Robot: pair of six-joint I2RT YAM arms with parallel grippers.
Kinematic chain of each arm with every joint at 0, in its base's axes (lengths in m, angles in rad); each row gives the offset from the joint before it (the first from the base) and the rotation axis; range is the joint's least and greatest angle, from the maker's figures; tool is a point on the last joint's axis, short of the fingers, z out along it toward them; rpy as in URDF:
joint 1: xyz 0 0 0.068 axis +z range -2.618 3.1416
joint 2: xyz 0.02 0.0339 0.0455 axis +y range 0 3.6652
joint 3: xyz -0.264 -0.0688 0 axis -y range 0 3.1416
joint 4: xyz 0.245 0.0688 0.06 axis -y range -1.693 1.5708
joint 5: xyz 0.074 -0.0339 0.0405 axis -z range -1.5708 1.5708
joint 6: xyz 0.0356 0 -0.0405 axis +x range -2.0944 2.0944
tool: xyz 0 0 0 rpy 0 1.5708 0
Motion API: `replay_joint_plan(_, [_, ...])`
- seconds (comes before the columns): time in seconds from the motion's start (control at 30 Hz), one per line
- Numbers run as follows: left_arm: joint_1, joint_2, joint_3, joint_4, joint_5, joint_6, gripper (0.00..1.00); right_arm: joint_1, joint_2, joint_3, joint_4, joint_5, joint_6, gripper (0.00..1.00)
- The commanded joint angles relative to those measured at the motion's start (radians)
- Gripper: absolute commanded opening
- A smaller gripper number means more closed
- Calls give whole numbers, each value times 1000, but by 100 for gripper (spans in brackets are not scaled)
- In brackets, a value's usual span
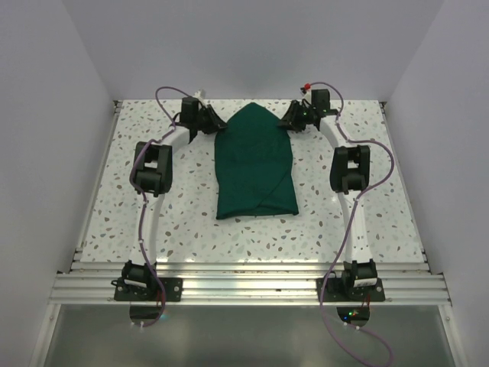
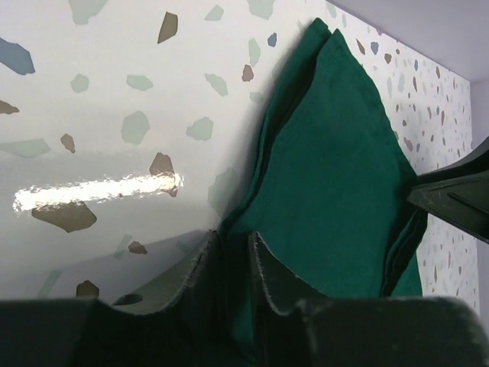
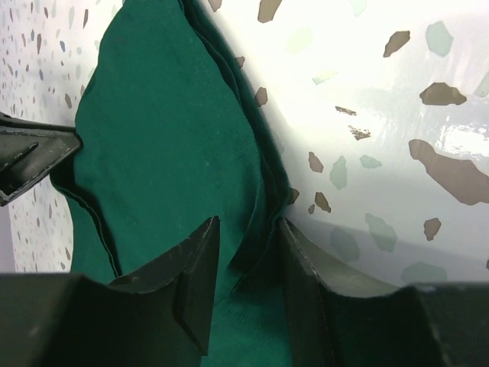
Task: Prepare the surgical pack
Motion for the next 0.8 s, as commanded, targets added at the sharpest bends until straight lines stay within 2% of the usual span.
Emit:
replay_joint_plan(0.0, [-6,20,28,-90,17,48,24,19,53,8,-83,0,-3,39])
replay_joint_plan(0.13, [-6,32,37,-46,68,-3,9,21,27,-34,-20,-26,62,35])
replay_joint_plan(0.2, [-6,33,43,-18,87,-29,1,22,15,-41,25,-52,97,29])
replay_joint_plan(0.37, [-6,-3,43,24,112,-61,0,25,3,7,40,-89,151,17])
replay_joint_plan(0.43, [-4,-28,45,25,119,-71,0,25,-16,11,46,-110,180,9])
replay_joint_plan(0.6, [-4,-120,-1,11,132,-77,0,25,-88,-41,43,-129,203,6])
replay_joint_plan(0.77, [-4,-253,-124,-4,133,-39,0,24,-193,-122,-17,-130,206,2])
